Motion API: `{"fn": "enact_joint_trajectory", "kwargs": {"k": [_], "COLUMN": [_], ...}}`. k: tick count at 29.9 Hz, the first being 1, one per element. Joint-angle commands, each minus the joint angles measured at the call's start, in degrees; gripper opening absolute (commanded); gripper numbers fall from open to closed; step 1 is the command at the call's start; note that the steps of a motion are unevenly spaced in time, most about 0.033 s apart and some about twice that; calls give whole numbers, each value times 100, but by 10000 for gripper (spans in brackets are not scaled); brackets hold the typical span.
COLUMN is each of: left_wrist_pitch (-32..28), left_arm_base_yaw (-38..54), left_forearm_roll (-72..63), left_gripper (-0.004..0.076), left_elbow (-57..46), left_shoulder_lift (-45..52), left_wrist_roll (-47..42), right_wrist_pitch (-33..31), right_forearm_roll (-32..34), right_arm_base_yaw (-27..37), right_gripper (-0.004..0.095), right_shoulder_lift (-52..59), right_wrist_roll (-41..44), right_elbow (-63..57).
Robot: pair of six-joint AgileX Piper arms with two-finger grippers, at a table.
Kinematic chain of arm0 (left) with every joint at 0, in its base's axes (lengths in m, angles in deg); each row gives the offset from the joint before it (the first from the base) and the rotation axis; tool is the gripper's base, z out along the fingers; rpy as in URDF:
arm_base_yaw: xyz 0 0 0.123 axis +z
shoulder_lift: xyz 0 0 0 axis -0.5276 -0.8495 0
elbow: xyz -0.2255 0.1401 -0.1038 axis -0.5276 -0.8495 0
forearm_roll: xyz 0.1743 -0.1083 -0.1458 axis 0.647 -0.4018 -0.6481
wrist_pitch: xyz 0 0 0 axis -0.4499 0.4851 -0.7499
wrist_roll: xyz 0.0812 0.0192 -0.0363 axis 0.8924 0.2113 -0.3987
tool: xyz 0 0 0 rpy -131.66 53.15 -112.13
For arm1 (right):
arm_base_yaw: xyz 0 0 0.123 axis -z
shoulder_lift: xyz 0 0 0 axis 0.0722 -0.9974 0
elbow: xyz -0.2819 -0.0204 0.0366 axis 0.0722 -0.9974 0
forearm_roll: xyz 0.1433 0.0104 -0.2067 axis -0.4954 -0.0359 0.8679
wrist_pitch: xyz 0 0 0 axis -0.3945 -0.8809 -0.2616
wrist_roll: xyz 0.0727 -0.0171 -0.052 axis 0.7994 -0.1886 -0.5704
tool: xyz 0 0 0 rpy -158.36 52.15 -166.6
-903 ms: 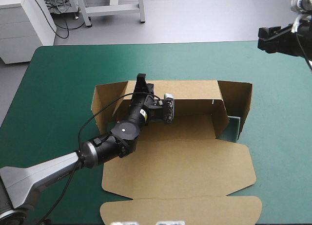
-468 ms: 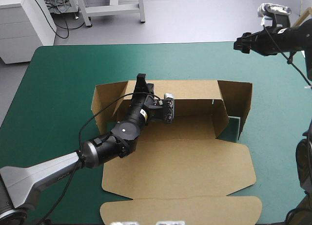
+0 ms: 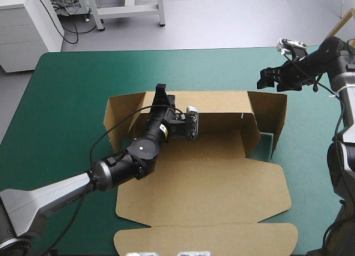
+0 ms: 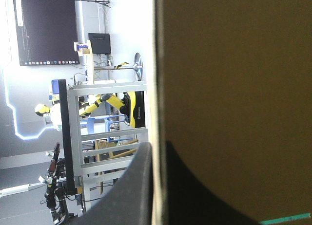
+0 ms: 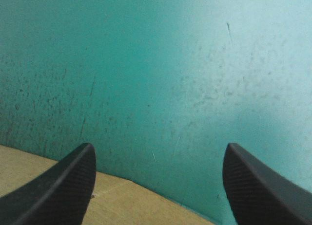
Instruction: Fold the box
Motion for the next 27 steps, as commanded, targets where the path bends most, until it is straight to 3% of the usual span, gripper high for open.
{"fn": "enact_joint_trajectory", "kwargs": {"k": [1,18,24,27], "left_wrist_pitch": [77,281,267,260], "left_arm_base_yaw": [-33,-33,-33,-33], "left_forearm_roll": [-75,193,193,193], "left_gripper": [-10,-10,-10,-10], "left_elbow": [71,71,71,71], "left_shoulder_lift": [155,155,155,155], "left_wrist_roll": [-100,-710,-710,-710], "right_wrist_pitch": [77,107,1197,1915], "right_forearm_roll": [-50,81,-520,-1011], "right_arm_base_yaw": [15,34,34,22], "right_gripper": [671,671,665,634], "right_shoulder_lift": [509,1652,2420,2909], "right_wrist_roll": [-125,-532,-1125,-1974], "right_elbow": [-246,-1499,-2680,-3460]}}
